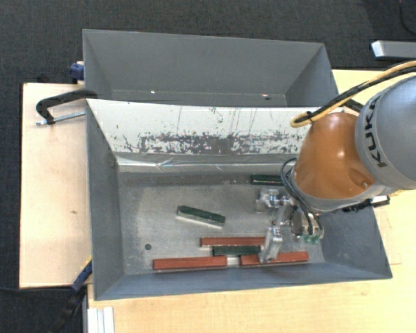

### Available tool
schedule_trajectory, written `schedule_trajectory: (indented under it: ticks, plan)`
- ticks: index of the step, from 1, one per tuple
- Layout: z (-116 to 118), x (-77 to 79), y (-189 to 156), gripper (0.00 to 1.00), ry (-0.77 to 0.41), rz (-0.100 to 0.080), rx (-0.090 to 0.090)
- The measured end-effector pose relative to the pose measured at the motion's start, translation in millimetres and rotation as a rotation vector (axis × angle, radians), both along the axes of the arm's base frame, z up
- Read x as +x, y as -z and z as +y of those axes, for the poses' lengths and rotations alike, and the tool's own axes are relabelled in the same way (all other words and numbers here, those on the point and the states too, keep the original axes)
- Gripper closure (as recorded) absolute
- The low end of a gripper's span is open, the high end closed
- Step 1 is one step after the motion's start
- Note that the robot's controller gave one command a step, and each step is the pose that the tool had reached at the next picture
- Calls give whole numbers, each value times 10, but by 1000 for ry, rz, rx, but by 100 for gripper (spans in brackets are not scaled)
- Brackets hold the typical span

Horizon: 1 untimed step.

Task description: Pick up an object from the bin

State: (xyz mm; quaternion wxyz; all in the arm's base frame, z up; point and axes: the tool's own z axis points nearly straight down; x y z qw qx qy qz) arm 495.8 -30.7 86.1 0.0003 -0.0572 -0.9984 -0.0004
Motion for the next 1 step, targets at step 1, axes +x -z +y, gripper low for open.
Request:
schedule_trajectory:
  ticks: [1]
  plan:
    - [10,10,19,0,26,0,0]
